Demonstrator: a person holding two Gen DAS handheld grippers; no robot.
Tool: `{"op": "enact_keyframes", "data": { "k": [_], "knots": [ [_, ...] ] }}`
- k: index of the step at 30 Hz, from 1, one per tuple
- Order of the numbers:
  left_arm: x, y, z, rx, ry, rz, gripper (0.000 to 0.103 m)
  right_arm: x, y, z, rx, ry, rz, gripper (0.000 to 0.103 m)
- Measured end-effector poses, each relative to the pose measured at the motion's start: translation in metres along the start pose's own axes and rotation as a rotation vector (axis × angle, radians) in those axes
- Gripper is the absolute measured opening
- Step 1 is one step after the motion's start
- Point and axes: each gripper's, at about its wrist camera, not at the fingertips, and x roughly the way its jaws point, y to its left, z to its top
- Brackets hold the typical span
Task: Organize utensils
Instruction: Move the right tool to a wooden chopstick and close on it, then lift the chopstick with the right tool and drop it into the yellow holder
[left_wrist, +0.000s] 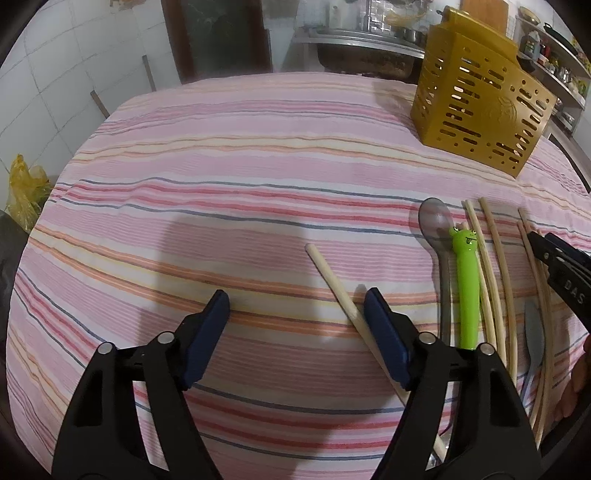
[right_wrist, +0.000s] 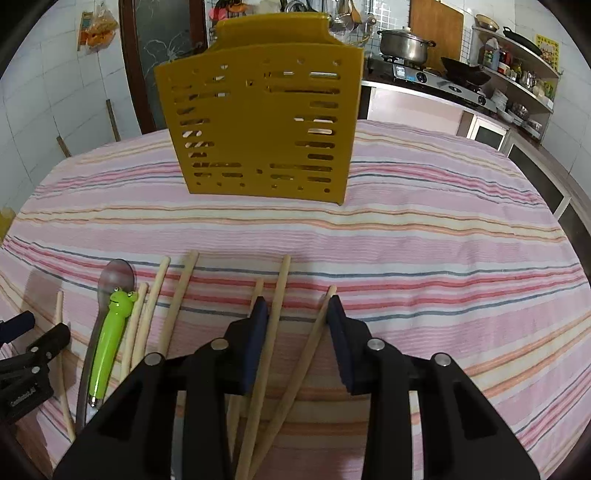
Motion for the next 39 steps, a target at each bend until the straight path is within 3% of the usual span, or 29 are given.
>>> {"op": "enact_keyframes", "data": {
  "k": [4,8,12,16,20,26,33,39],
  "knots": [
    [0.003,-0.001,0.007,-0.003,0.027,-0.011,0.06,0.003,0.003,0.007,-0.004,0.012,-0.022,0.027],
    [0.004,-0.011,0.012,0.031,0.039,-0.017,0.038,0.002,0.005,0.009,-0.014,0.0,-0.044,0.01],
    [0.004,-0.019,0.015,0.053,0.039,-0.018,0.017,-0.002,-0.004,0.006,0.029,-0.005,-0.013,0.006],
    [0.003,-0.022,0.016,0.048,0.029,-0.024,0.015,-0.014,-0.014,0.003,0.071,-0.031,0.015,0.006],
    [-0.003,-0.02,0.015,0.038,0.007,-0.051,0.005,-0.033,-0.026,0.001,0.111,-0.08,0.041,0.006],
    [-0.033,-0.021,0.015,0.039,-0.084,-0.104,0.005,-0.065,-0.036,-0.005,0.155,-0.16,0.093,0.006],
    [-0.107,-0.004,0.006,0.045,-0.344,-0.154,0.005,-0.106,-0.039,-0.012,0.155,-0.299,0.099,0.006],
    [-0.142,0.007,-0.007,0.055,-0.446,-0.174,0.005,-0.131,-0.033,-0.025,0.123,-0.385,0.074,0.006]
  ]
}}
